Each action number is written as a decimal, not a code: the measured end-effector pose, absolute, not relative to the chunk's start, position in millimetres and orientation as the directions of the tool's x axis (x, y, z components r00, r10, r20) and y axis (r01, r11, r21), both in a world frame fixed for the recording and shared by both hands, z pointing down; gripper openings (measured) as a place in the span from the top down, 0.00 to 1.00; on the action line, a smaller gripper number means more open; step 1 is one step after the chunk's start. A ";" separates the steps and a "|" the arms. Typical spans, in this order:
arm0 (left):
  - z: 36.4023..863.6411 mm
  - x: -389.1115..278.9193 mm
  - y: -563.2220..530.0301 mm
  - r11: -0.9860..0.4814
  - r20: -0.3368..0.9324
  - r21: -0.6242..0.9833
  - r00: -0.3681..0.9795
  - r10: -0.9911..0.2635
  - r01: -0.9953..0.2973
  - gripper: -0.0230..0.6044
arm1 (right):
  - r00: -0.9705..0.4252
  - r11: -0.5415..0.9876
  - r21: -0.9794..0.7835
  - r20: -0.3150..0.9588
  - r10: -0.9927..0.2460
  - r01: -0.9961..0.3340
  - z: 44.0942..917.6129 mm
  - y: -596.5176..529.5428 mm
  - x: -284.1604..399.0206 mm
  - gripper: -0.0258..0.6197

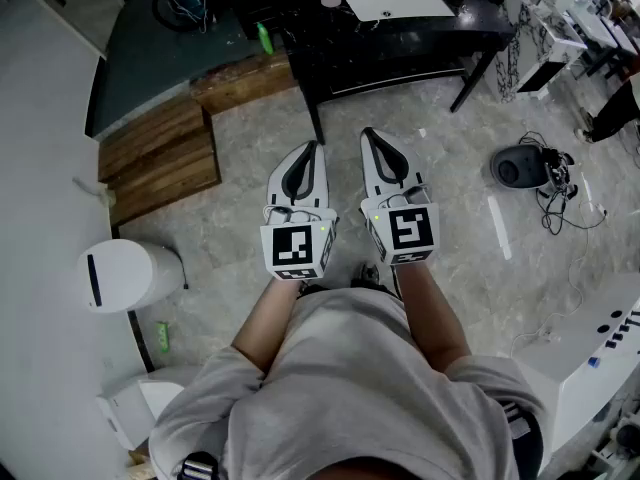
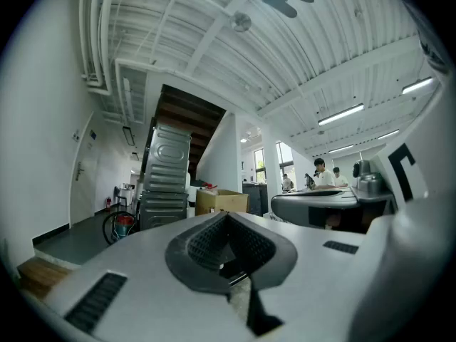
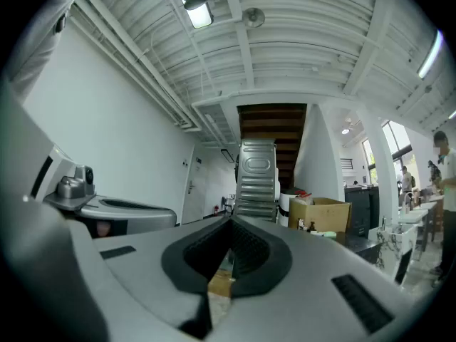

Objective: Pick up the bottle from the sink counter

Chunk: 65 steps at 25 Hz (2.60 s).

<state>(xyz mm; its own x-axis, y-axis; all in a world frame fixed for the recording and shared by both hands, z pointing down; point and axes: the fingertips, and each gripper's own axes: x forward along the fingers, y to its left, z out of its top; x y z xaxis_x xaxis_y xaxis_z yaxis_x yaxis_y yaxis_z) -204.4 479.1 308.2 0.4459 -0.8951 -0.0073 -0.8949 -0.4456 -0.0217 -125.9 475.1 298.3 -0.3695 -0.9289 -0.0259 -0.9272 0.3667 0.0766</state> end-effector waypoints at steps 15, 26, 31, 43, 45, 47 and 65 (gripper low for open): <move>332.2 -144.3 476.8 -0.390 0.036 0.032 0.391 -0.920 -0.920 0.94 | -0.550 0.550 0.032 0.002 -0.835 -0.834 328.2 477.9 -89.6 0.95; 345.1 -156.5 469.9 -0.279 0.091 -0.001 0.278 -0.956 -0.960 0.94 | -0.619 0.619 0.010 0.022 -0.785 -0.785 343.0 459.8 -84.7 0.95; 352.8 -142.9 442.3 -0.316 0.102 -0.020 0.313 -0.944 -0.948 0.94 | -0.595 0.596 0.008 0.048 -0.802 -0.803 354.5 433.9 -70.8 0.95; 364.6 -132.3 317.9 -0.407 0.108 0.041 0.409 -0.906 -0.912 0.94 | -0.522 0.526 0.026 0.087 -0.848 -0.850 361.8 318.7 -56.0 0.95; 365.8 -133.4 298.6 -0.418 0.112 0.040 0.420 -0.901 -0.908 0.94 | -0.524 0.529 0.027 0.103 -0.845 -0.848 365.2 297.5 -59.0 0.95; 369.3 -130.1 278.5 -0.437 0.122 0.035 0.437 -0.891 -0.899 0.94 | -0.513 0.519 0.029 0.115 -0.851 -0.854 365.5 276.2 -57.5 0.95; 386.6 -134.9 137.6 -0.531 0.108 0.172 0.552 -0.827 -0.830 0.94 | -0.404 0.444 0.173 0.224 -0.887 -0.879 383.6 137.9 -54.1 0.95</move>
